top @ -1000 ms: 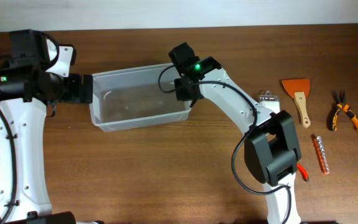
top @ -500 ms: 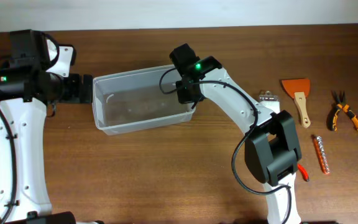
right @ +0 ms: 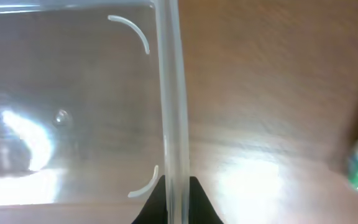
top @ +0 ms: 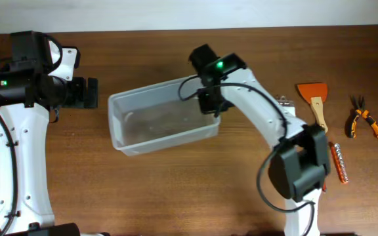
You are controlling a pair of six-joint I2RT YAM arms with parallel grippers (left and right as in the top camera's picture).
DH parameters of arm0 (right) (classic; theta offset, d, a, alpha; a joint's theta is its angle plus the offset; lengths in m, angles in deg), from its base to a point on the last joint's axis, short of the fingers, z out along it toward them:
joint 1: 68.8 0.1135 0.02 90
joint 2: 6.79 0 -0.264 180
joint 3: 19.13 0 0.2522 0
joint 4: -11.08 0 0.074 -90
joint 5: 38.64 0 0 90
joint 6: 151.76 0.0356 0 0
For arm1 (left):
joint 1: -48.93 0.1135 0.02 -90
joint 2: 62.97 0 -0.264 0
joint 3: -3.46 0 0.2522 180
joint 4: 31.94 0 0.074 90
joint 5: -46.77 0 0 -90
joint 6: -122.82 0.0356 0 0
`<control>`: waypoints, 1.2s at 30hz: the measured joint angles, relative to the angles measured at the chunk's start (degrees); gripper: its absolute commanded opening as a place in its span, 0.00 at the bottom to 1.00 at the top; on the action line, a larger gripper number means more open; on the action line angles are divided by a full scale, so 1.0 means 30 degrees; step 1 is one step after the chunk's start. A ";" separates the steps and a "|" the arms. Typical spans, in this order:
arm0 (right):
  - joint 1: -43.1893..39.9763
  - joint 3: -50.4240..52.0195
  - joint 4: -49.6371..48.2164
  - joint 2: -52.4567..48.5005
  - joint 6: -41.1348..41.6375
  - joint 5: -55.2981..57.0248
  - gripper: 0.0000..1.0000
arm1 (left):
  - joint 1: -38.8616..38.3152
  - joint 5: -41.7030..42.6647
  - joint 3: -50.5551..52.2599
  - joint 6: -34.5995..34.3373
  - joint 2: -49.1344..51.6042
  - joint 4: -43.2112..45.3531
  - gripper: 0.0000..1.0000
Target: Pack container
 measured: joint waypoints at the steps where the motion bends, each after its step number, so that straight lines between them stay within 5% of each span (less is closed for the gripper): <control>1: -0.0270 0.0000 0.0503 0.0248 -0.0029 0.0000 0.04 | 0.0000 0.0000 0.0000 0.0000 0.0000 0.0007 0.99; 15: -0.3104 0.0000 0.3497 0.0721 -0.0131 0.0138 0.04 | 0.0000 0.0000 0.0000 0.0000 0.0007 0.0233 0.99; 36: -0.5785 0.2280 -0.0015 0.0743 -0.2718 -0.0226 0.04 | 0.0000 0.0000 0.0000 0.0000 0.0007 0.0233 0.99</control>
